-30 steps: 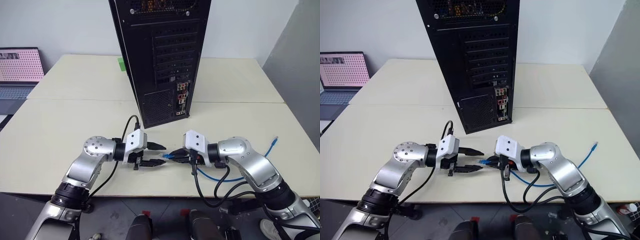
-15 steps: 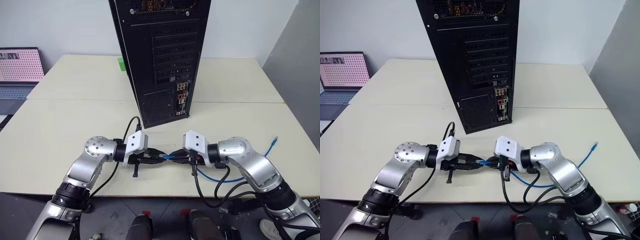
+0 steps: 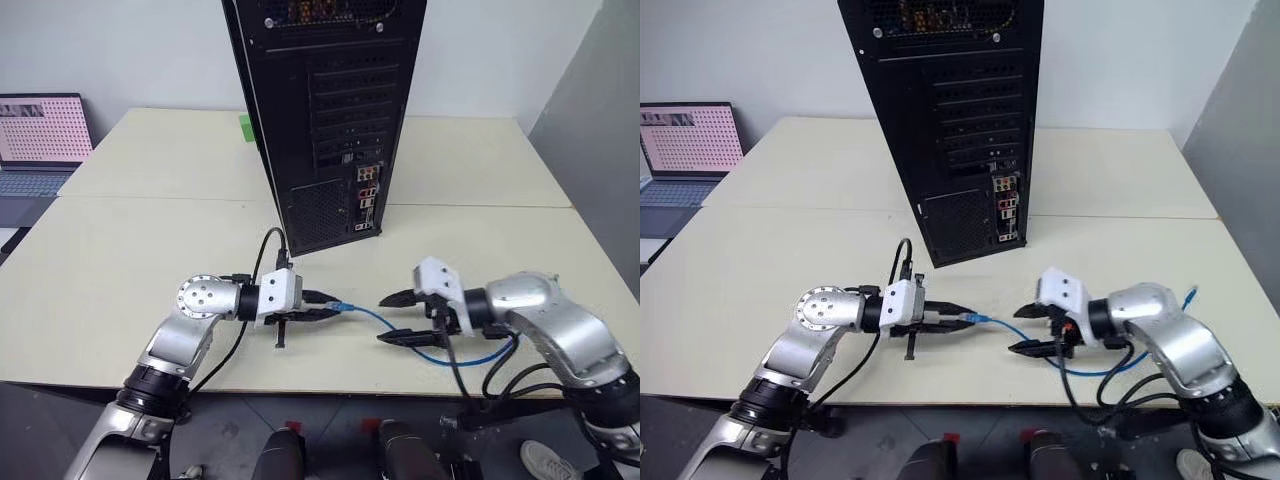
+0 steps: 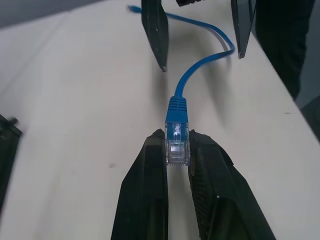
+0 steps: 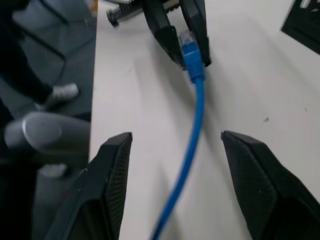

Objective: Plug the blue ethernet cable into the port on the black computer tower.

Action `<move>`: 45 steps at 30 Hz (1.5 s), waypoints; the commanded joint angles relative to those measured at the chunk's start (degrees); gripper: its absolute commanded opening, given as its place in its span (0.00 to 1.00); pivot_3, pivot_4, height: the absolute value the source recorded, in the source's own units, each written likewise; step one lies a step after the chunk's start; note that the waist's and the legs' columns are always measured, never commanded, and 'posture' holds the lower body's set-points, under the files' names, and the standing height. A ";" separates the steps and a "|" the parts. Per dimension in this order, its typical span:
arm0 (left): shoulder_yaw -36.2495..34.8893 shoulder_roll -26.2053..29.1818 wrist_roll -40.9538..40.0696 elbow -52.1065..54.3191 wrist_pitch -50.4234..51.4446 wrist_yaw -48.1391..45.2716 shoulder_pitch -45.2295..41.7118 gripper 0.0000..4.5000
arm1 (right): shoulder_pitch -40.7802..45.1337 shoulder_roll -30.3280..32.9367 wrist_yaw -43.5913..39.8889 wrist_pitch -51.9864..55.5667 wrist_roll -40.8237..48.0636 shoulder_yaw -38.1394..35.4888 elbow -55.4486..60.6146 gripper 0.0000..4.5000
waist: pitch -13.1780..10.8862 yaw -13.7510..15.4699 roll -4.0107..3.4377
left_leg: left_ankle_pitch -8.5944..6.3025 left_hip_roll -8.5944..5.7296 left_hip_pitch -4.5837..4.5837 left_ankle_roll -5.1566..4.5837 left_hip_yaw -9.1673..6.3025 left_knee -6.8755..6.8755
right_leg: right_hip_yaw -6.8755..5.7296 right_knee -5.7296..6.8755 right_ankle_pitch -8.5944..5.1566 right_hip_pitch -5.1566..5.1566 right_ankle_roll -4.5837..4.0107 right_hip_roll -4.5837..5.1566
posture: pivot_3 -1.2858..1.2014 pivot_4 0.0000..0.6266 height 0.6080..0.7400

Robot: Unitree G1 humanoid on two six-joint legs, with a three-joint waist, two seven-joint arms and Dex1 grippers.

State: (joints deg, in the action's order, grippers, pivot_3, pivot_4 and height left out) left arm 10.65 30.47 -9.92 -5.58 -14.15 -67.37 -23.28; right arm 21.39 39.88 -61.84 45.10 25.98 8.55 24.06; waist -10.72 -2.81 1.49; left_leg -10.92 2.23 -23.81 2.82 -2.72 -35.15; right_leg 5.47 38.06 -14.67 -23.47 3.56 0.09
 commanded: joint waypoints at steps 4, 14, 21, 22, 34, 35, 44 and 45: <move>0.84 -1.15 9.77 -9.66 -33.00 6.09 -2.11 0.07 | -0.45 -5.48 7.61 8.75 10.32 -7.79 2.24 0.65 | 0.00 -0.10 0.00 | 0.00 0.00 0.04 0.00 0.00 0.01 | 0.02 0.00 0.05 0.01 -0.06 -0.02 | 0.52 0.24 1.00; 1.11 -1.75 19.79 -20.38 -55.17 18.28 -6.61 0.07 | 1.52 -10.93 12.92 10.44 12.68 -4.98 -0.39 0.65 | 0.00 0.26 0.00 | 0.00 -0.01 -0.01 0.00 0.02 0.00 | 0.02 -0.06 0.08 0.02 -0.01 -0.01 | 0.52 0.24 1.00; 2.12 -1.50 23.74 -22.44 -57.53 24.19 -8.33 0.07 | 2.23 -12.18 13.40 10.69 13.64 -3.85 -2.17 0.65 | 0.00 0.24 0.00 | 0.00 -0.01 -0.01 0.00 0.01 0.00 | 0.01 -0.05 0.08 0.02 0.01 -0.01 | 0.52 0.24 1.00; 2.27 -1.36 24.10 -22.61 -57.60 24.81 -8.47 0.07 | 2.41 -12.34 13.46 10.79 13.88 -4.00 -2.41 0.61 | 0.00 0.24 0.00 | 0.00 -0.01 -0.01 0.00 0.01 0.00 | 0.00 -0.04 0.08 0.02 0.01 -0.01 | 0.52 0.24 1.00; 3.54 0.22 27.13 -22.51 -57.77 31.12 -8.77 0.07 | 2.97 -12.30 13.96 11.17 15.14 -4.20 -3.25 0.04 | 0.00 0.20 0.00 | 0.00 -0.01 -0.01 0.00 0.01 0.00 | 0.00 -0.04 0.09 0.02 0.01 -0.01 | 0.52 0.24 1.00; 3.73 0.35 27.22 -22.30 -57.78 31.44 -8.66 0.07 | 3.00 -12.34 14.03 11.19 15.17 -4.20 -3.30 0.01 | 0.00 0.20 0.00 | 0.00 -0.01 -0.01 0.00 0.01 0.01 | 0.00 -0.04 0.09 0.02 0.01 -0.01 | 0.52 0.24 1.00; 6.34 1.40 24.20 -21.58 -55.16 32.17 -7.46 0.15 | 4.17 -11.89 13.34 12.04 15.33 -4.03 -4.45 0.00 | 0.00 0.17 0.00 | 0.00 -0.01 -0.01 0.00 0.01 0.00 | 0.00 -0.03 0.09 0.02 0.01 -0.01 | 0.52 0.24 1.00; 7.08 1.61 22.53 -21.53 -53.73 31.23 -7.13 0.22 | 4.32 -11.73 13.26 11.90 15.09 -3.86 -4.49 0.00 | 0.00 0.16 0.00 | 0.00 -0.01 -0.01 0.00 0.01 0.00 | 0.00 -0.03 0.09 0.02 0.01 -0.01 | 0.52 0.24 1.00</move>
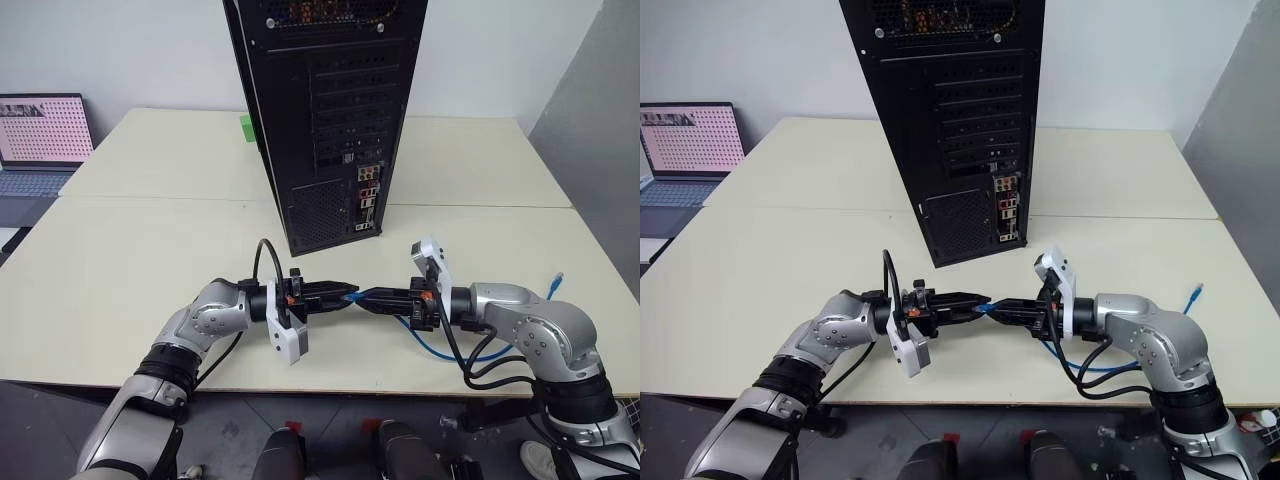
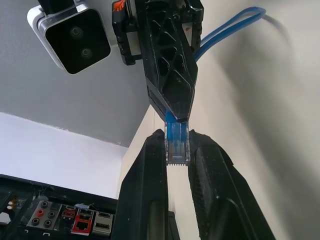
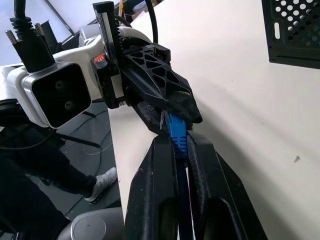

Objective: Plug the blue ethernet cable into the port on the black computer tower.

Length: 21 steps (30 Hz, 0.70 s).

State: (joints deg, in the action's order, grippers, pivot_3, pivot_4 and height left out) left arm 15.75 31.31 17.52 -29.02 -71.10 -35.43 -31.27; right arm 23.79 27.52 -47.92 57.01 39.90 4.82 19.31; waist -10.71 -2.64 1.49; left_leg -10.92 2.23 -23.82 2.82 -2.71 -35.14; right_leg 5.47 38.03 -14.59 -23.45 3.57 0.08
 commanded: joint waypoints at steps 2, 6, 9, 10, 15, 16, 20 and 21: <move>2.71 0.99 -8.37 2.74 7.17 -2.36 1.95 0.27 | 2.16 0.93 -0.52 -0.57 0.59 0.04 0.48 0.00 | 0.00 -0.13 0.00 | 0.00 0.00 0.00 0.00 0.00 0.00 | 0.00 0.00 0.00 0.00 0.00 0.00 | 0.52 0.24 1.00; 2.05 1.00 -16.22 7.73 20.11 -5.53 5.48 0.44 | 2.02 1.90 0.91 -1.97 -1.26 0.15 1.76 0.00 | 0.00 -0.44 0.00 | 0.00 0.01 0.00 0.00 -0.01 0.01 | -0.01 0.01 0.00 -0.01 0.00 0.00 | 0.52 0.24 1.00; -0.42 0.58 -21.85 15.04 34.44 -5.40 9.48 0.58 | 1.46 2.87 3.68 -3.76 -3.81 -0.20 3.13 0.00 | 0.00 -0.61 -0.01 | 0.00 0.01 0.00 0.00 -0.01 0.01 | 0.00 0.02 0.00 -0.01 0.00 0.00 | 0.52 0.24 1.00; -1.25 0.29 -23.87 18.15 39.95 -4.91 10.74 0.63 | 1.39 2.96 4.81 -4.31 -4.66 -0.51 3.39 0.00 | 0.00 -0.62 -0.01 | 0.00 0.01 -0.01 0.00 -0.01 0.01 | 0.01 0.04 0.00 -0.01 0.00 0.00 | 0.52 0.24 1.00; -5.90 -3.09 -27.93 33.01 66.93 4.38 14.11 0.86 | 3.77 0.08 15.42 -7.25 -10.83 -2.07 2.55 0.00 | 0.00 -0.61 0.00 | 0.00 0.02 0.00 0.00 -0.04 0.00 | -0.02 0.04 0.00 -0.01 0.00 -0.01 | 0.52 0.24 1.00; -6.27 -4.00 -27.73 35.41 71.19 6.22 14.31 0.86 | 4.43 -0.76 17.44 -7.86 -12.32 -1.81 2.26 0.00 | 0.00 -0.63 0.00 | 0.00 0.01 0.00 0.00 -0.05 0.00 | -0.03 0.04 0.00 -0.01 0.00 -0.01 | 0.52 0.24 1.00; -6.52 -7.52 -25.86 43.82 88.42 12.98 13.66 0.86 | 7.90 -7.60 27.32 -9.99 -17.33 -1.76 -0.26 0.00 | 0.00 -0.66 -0.01 | 0.00 0.01 0.01 0.00 -0.06 0.00 | -0.02 0.03 0.00 -0.01 0.00 -0.04 | 0.52 0.24 1.00; -6.18 -8.06 -25.98 45.42 91.64 13.27 13.12 0.86 | 8.76 -9.11 29.12 -10.82 -18.71 -1.32 -0.93 0.00 | 0.00 -0.72 -0.01 | 0.00 0.01 0.01 0.00 -0.06 0.00 | -0.01 0.04 0.00 -0.03 0.00 -0.04 | 0.52 0.24 1.00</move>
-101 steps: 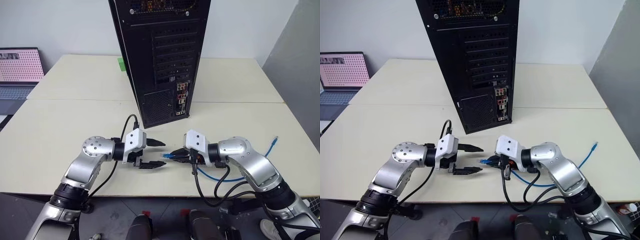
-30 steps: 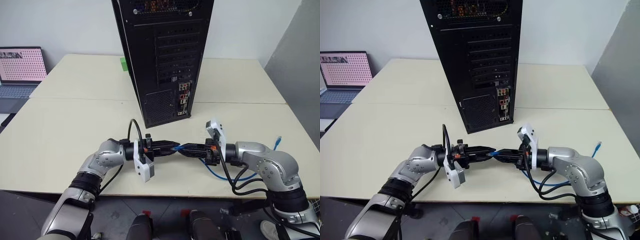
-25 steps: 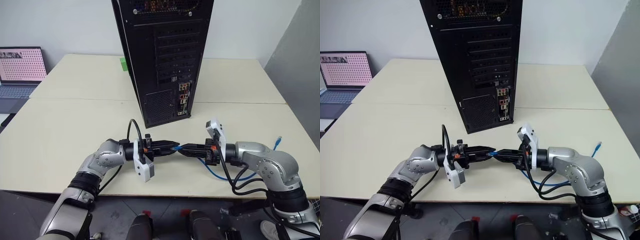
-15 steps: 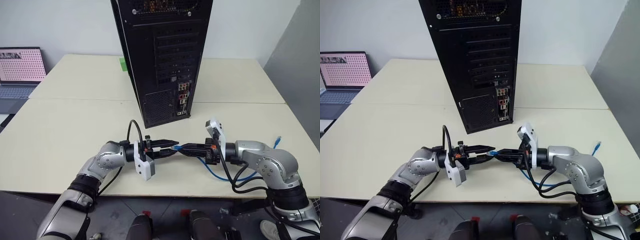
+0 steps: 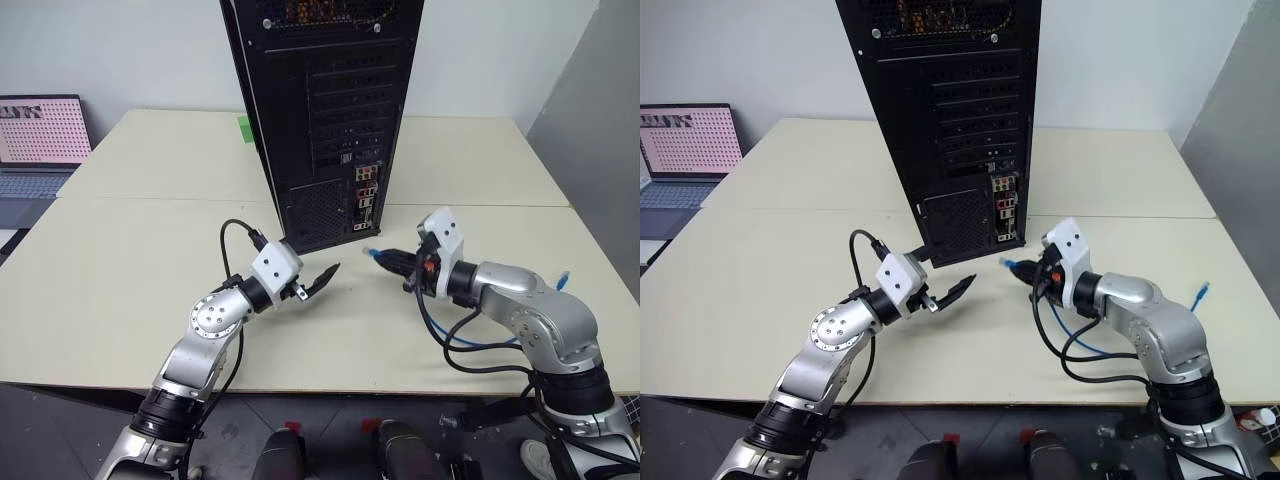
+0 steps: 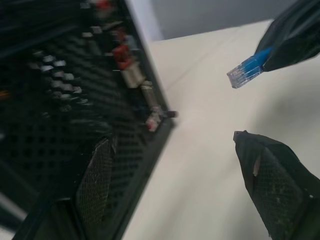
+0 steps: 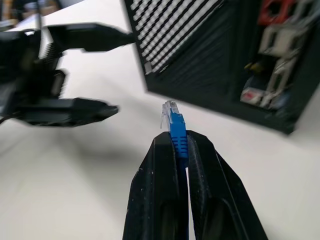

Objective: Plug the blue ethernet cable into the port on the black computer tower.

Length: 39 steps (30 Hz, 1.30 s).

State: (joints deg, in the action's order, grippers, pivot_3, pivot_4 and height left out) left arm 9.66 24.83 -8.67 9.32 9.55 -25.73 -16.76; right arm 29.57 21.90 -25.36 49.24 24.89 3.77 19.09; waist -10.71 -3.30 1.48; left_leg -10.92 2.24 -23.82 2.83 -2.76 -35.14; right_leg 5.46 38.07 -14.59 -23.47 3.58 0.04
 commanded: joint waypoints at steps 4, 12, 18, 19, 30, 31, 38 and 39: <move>-0.28 -4.89 -0.40 11.31 18.90 5.86 -2.57 0.86 | 5.04 -8.70 11.82 -5.12 -7.33 0.30 -2.94 0.00 | 0.00 -0.01 0.00 | 0.00 0.00 -0.02 0.00 -0.03 0.01 | -0.01 -0.01 0.00 -0.01 -0.01 -0.02 | 0.52 0.24 1.00; -0.71 -9.50 -1.58 14.55 24.76 7.40 -3.21 0.86 | 6.08 -15.04 16.93 -8.26 -11.81 1.59 -5.48 0.00 | 0.00 0.01 0.00 | 0.00 0.00 -0.03 0.00 -0.02 0.01 | 0.00 -0.02 0.01 -0.01 -0.02 -0.02 | 0.52 0.24 1.00; -0.14 -8.89 -1.15 15.32 23.63 5.34 -2.69 0.86 | 6.85 -16.97 17.63 -9.97 -13.54 2.10 -7.93 0.00 | 0.00 0.01 0.00 | 0.00 0.00 -0.03 0.00 -0.02 0.02 | 0.00 -0.04 0.01 -0.01 -0.02 -0.02 | 0.52 0.24 1.00; -0.21 -8.99 -1.20 15.34 23.67 5.33 -2.61 0.86 | 6.90 -17.20 17.68 -10.14 -13.79 2.16 -8.25 0.00 | 0.00 0.00 0.00 | 0.00 0.00 -0.02 0.00 -0.02 0.02 | 0.01 -0.04 0.00 -0.01 -0.02 -0.02 | 0.52 0.24 1.00; 0.04 -8.93 -0.57 15.06 22.78 4.55 -2.55 0.86 | 7.02 -18.43 17.39 -12.02 -15.82 2.24 -10.92 0.00 | 0.00 0.00 0.00 | 0.00 0.00 -0.03 0.00 -0.02 0.03 | 0.01 -0.05 0.00 -0.02 -0.02 -0.02 | 0.52 0.24 1.00; 0.02 -8.93 -0.55 14.96 22.71 4.52 -2.58 0.86 | 7.10 -18.49 17.34 -12.16 -15.93 2.23 -11.16 0.00 | 0.00 0.00 0.00 | 0.00 0.00 -0.03 0.00 -0.01 0.03 | 0.01 -0.05 0.00 -0.02 -0.02 -0.02 | 0.52 0.24 1.00; 0.05 -8.92 -0.23 14.65 22.24 4.33 -2.66 0.86 | 7.68 -19.13 17.08 -13.11 -16.55 2.03 -12.87 0.00 | 0.00 0.00 0.00 | 0.00 0.00 -0.03 0.00 -0.01 0.04 | 0.01 -0.06 0.00 -0.02 -0.02 -0.02 | 0.52 0.24 1.00; 0.03 -8.94 -0.19 14.63 22.23 4.31 -2.67 0.86 | 7.76 -19.27 17.07 -13.20 -16.66 1.98 -13.01 0.00 | 0.00 0.00 0.00 | 0.00 0.00 -0.03 0.00 -0.01 0.04 | 0.01 -0.05 0.00 -0.02 -0.02 -0.02 | 0.52 0.24 1.00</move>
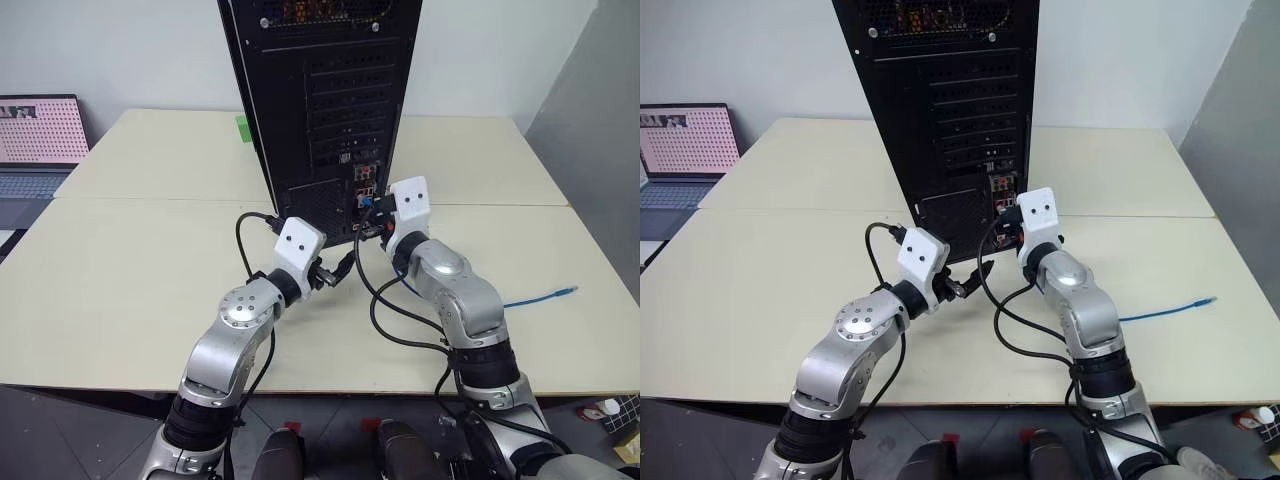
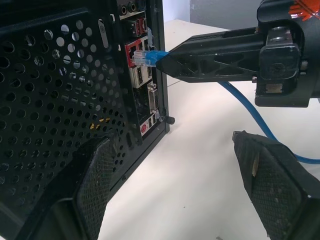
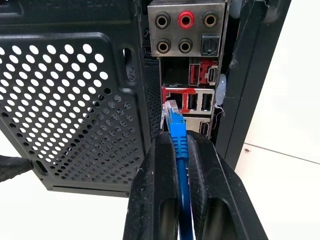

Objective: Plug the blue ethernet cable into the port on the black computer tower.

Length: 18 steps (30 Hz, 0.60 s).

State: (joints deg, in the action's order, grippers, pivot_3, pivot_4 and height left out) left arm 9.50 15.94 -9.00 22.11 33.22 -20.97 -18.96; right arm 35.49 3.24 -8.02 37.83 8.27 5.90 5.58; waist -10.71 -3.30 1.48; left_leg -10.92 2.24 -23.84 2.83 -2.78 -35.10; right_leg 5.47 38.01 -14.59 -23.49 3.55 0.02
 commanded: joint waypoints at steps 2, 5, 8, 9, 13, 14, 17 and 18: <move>0.20 -0.06 0.20 1.88 -1.46 -0.49 -0.45 0.86 | 2.03 -0.94 -0.23 -1.97 -0.27 -0.18 0.23 0.00 | 0.00 -0.01 0.00 | 0.00 0.00 0.00 0.00 0.00 0.00 | 0.00 0.00 0.00 0.00 0.00 0.00 | 0.52 0.24 1.00; 0.22 -0.11 0.25 1.92 -1.48 -0.60 -0.40 0.86 | 2.24 -1.32 -0.01 -2.31 -0.71 -0.27 -0.38 0.00 | 0.00 -0.04 0.00 | 0.00 0.00 0.00 0.00 0.00 0.00 | 0.00 0.00 0.00 0.00 0.00 0.00 | 0.52 0.24 1.00; 0.30 -0.23 0.31 2.10 -1.35 -0.69 -0.36 0.86 | 2.42 -1.60 0.52 -2.62 -1.09 -0.60 -0.95 0.00 | 0.00 -0.14 0.00 | 0.00 0.00 0.01 0.00 0.00 0.00 | 0.01 0.00 0.00 -0.01 0.00 0.00 | 0.52 0.24 1.00; 0.32 -0.24 0.34 2.14 -1.34 -0.74 -0.37 0.86 | 2.49 -1.66 0.65 -2.72 -1.16 -0.71 -1.05 0.00 | 0.00 -0.15 0.00 | 0.00 0.00 0.01 0.00 0.00 0.00 | 0.01 0.01 0.00 -0.01 0.00 0.00 | 0.52 0.24 1.00; 0.34 -0.24 0.38 2.12 -1.52 -0.97 -0.30 0.86 | 2.82 -1.80 1.27 -2.87 -1.21 -1.28 -1.34 0.00 | 0.00 -0.19 0.00 | 0.00 0.00 0.02 0.00 0.00 0.00 | 0.02 0.02 0.01 -0.01 0.00 0.00 | 0.52 0.24 1.00; 0.35 -0.26 0.39 2.23 -1.49 -0.95 -0.23 0.86 | 2.83 -1.85 1.43 -2.83 -1.15 -1.46 -1.22 0.00 | 0.00 -0.21 0.00 | 0.00 0.00 0.02 0.00 0.00 0.00 | 0.02 0.02 0.01 -0.01 0.00 0.00 | 0.52 0.24 1.00; 0.36 -0.31 0.39 2.41 -1.44 -0.92 -0.11 0.86 | 2.96 -1.97 1.70 -2.71 -0.97 -1.76 -0.95 0.00 | 0.00 -0.24 0.00 | 0.00 0.00 0.02 0.00 0.00 0.00 | 0.02 0.02 0.02 -0.01 -0.02 0.00 | 0.52 0.24 1.00; 0.37 -0.30 0.38 2.40 -1.48 -0.95 -0.08 0.86 | 3.06 -2.10 1.81 -2.63 -0.89 -1.85 -0.84 0.00 | 0.00 -0.26 0.00 | 0.00 0.00 0.02 0.00 0.00 0.00 | 0.02 0.02 0.02 -0.01 -0.02 0.00 | 0.52 0.24 1.00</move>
State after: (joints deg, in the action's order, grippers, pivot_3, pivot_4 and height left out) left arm 9.67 15.87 -8.79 22.11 33.15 -21.90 -18.81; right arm 36.19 1.51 -7.33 36.56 7.68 5.61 3.59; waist -10.71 -3.56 1.48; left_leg -10.92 2.24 -23.82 2.83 -2.77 -35.10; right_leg 5.49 38.03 -14.57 -23.51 3.54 0.02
